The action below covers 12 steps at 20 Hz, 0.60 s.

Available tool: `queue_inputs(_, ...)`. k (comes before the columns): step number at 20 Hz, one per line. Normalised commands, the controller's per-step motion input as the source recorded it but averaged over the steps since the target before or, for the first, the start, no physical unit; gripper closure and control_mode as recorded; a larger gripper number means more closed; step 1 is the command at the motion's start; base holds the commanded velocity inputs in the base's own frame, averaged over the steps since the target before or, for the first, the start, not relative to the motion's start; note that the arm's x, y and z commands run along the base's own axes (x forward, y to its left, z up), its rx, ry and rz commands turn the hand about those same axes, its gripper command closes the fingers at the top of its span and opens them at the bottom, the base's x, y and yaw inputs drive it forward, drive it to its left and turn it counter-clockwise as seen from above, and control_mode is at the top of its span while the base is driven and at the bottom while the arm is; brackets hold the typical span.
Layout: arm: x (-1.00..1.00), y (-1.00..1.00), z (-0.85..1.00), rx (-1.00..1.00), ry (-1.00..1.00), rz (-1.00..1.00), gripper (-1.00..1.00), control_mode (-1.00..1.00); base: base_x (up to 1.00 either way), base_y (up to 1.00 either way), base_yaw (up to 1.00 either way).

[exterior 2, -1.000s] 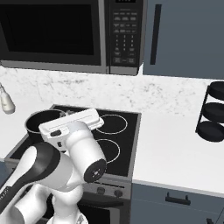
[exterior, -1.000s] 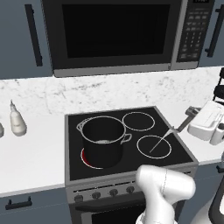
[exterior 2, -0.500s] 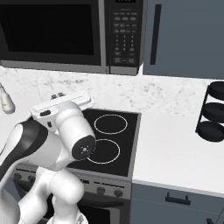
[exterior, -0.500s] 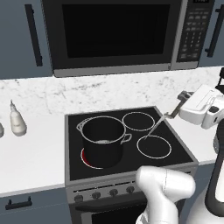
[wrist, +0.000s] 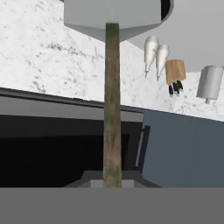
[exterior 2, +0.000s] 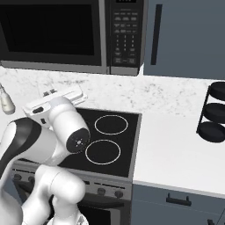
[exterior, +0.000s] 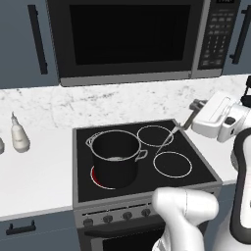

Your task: Put the onion and broccoli in the pot. Retrieve the spatula and lightly stir the vegetables in the pot.

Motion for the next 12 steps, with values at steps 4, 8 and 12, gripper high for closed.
queue_inputs(4, 0.02, 0.49, -0.01, 0.03, 0.01, 0.0, 1.0, -1.0, 0.0, 0.0, 0.0)
queue_inputs(8, 0.16, 0.59, 0.01, 0.0, 0.08, 0.0, 1.0, -1.0, 0.0, 0.0, 0.0)
queue_inputs(12, 0.03, 0.35, 0.02, 0.0, 0.02, 0.0, 1.0, -1.0, 0.0, 0.0, 0.0)
